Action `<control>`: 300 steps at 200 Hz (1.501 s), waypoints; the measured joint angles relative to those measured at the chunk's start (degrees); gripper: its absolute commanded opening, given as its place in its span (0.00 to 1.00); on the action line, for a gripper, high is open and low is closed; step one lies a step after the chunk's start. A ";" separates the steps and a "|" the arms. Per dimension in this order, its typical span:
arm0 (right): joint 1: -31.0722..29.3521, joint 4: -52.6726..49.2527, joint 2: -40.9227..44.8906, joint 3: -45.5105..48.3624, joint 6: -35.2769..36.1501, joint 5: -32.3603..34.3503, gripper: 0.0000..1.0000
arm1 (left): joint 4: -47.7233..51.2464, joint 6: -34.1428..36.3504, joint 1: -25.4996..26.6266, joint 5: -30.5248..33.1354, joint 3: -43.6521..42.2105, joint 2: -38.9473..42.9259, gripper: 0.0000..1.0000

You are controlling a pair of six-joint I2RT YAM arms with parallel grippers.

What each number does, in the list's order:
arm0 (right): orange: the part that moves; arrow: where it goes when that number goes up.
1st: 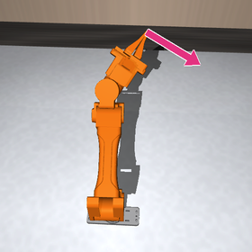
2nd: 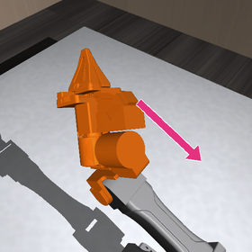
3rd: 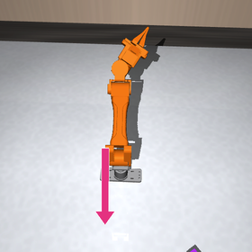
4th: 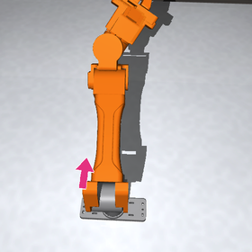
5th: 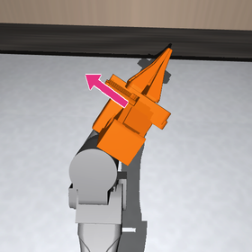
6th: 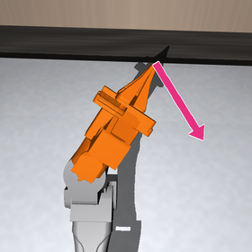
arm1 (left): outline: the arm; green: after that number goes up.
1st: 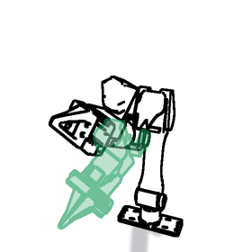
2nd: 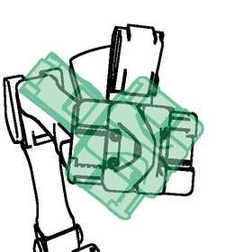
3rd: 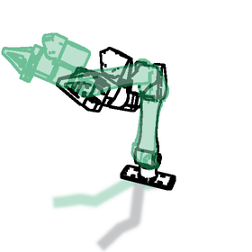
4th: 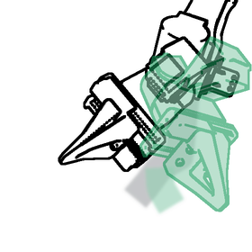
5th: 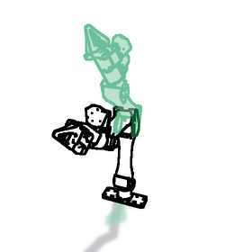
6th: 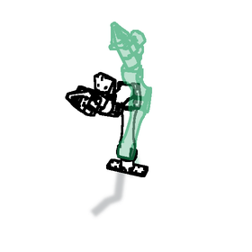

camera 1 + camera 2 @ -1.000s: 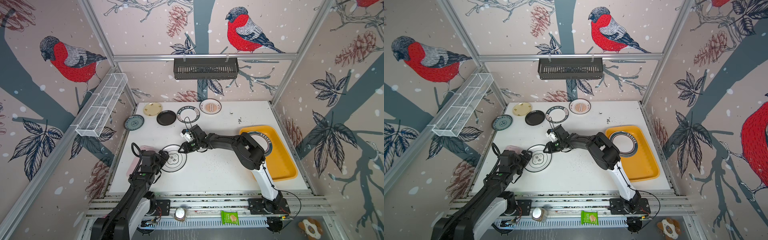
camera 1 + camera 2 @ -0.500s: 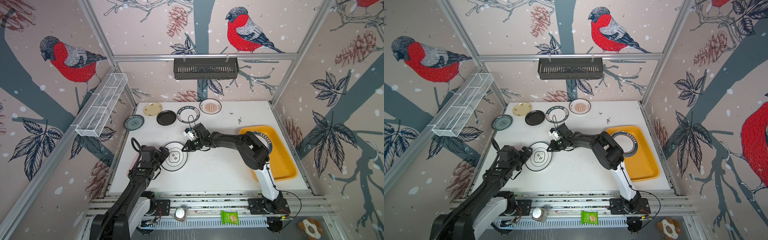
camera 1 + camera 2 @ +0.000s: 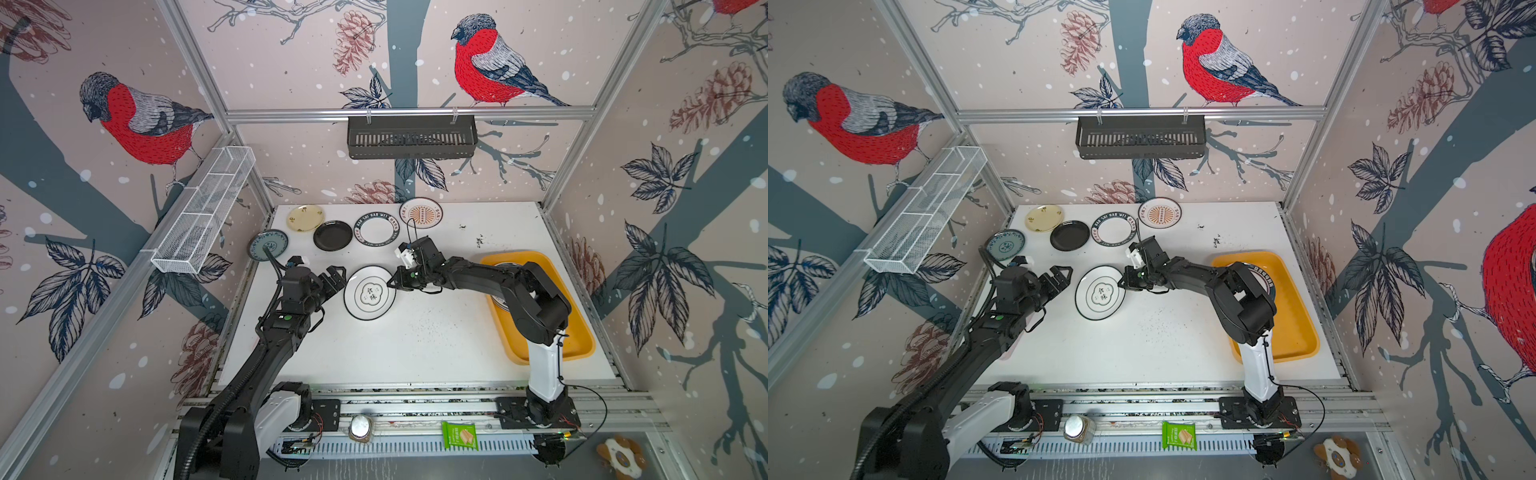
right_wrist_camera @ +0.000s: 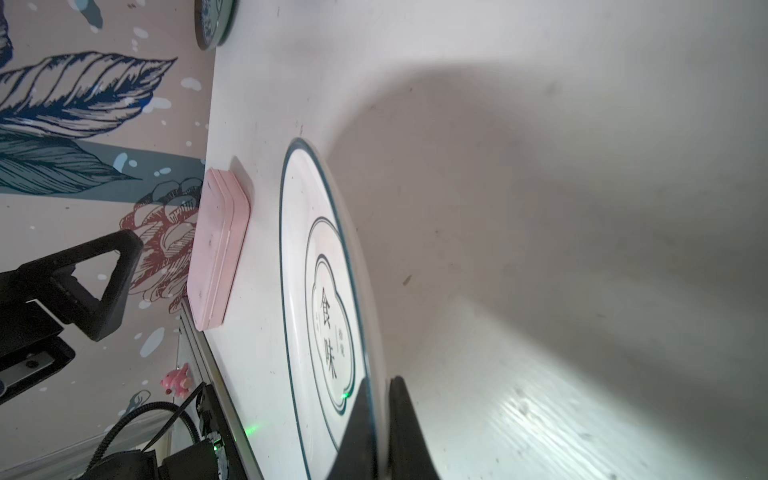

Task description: Place the plates into the plastic bin on the countertop

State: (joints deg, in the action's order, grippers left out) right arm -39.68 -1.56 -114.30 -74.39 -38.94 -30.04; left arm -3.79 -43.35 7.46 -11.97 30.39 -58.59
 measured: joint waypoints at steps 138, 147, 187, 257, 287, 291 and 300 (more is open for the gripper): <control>21.49 -2.89 33.16 20.87 -7.91 14.10 0.04 | -13.88 20.13 26.32 -11.98 17.29 -24.72 0.96; 23.43 -3.21 36.04 22.53 -8.28 14.58 0.06 | -13.79 21.31 27.21 -12.37 19.06 -26.38 0.96; 35.47 -6.64 48.54 31.26 -9.94 16.26 0.06 | -13.35 23.96 29.22 -13.94 24.41 -31.80 0.97; 57.94 -10.05 60.35 40.48 -8.61 12.24 0.06 | -12.07 25.46 30.34 -14.80 26.05 -33.81 0.97; 61.96 -9.86 59.58 43.52 -7.65 8.37 0.05 | -11.41 25.79 30.45 -14.73 27.50 -33.81 0.96; 62.14 -9.84 59.25 43.80 -7.65 7.96 0.05 | -11.41 25.81 30.47 -14.71 27.52 -33.81 0.96; 62.25 -9.62 58.45 44.28 -7.65 7.02 0.05 | -11.30 25.83 30.53 -14.71 27.52 -33.81 0.97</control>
State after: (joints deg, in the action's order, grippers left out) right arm 22.57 -11.18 -55.86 -30.11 -46.59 -23.03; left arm -15.09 -17.52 38.00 -26.68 57.91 -92.40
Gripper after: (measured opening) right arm 0.082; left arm 0.964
